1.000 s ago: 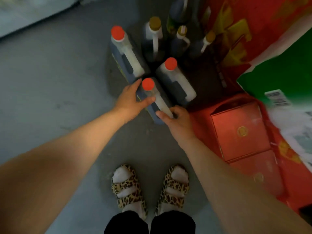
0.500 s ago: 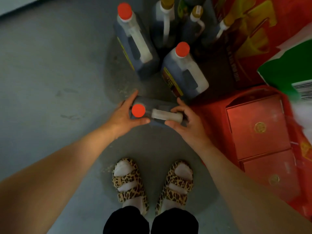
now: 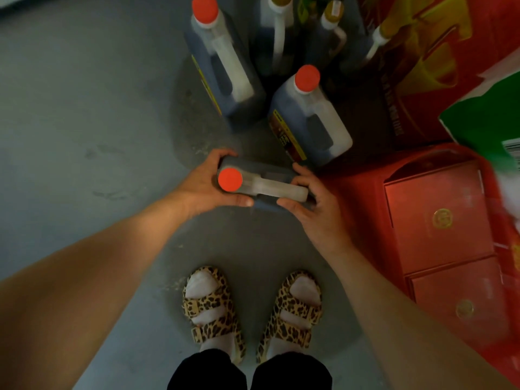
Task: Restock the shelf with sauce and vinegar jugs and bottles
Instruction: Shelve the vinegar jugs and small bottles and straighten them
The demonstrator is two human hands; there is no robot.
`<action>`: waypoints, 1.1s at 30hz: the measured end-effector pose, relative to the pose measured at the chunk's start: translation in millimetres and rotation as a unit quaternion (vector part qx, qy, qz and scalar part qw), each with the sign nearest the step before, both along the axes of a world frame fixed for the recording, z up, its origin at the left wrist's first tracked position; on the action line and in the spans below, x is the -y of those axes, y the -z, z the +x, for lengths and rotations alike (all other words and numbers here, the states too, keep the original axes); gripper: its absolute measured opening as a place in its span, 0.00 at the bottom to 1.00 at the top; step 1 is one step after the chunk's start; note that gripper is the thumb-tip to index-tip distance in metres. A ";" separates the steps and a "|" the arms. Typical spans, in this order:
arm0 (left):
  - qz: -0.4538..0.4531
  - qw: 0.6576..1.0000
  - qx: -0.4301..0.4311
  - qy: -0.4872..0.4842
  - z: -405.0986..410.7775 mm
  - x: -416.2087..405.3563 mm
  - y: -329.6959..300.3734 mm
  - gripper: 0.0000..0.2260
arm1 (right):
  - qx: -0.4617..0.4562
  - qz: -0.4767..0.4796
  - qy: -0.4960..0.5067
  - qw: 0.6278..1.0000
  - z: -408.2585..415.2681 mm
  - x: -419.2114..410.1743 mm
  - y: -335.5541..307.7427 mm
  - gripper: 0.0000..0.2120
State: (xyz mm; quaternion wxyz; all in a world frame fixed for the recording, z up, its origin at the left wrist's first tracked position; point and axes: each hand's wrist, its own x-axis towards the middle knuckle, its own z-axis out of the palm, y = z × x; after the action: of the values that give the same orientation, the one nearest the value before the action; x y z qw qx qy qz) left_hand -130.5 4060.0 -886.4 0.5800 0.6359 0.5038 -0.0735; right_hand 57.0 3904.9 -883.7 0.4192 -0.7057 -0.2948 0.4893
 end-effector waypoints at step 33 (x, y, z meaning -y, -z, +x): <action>-0.007 0.993 -0.021 -0.114 -13.8 -58.8 -566.1 0.46 | 0.271 -0.026 -0.087 0.958 19.1 -124.5 -559.4 0.32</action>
State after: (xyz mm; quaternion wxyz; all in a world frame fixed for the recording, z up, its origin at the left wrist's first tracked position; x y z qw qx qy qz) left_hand -144.3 4118.8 -320.3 0.5785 0.5684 0.5846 -0.0236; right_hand 76.1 4029.4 -324.3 0.2615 -0.7939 -0.4446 0.3220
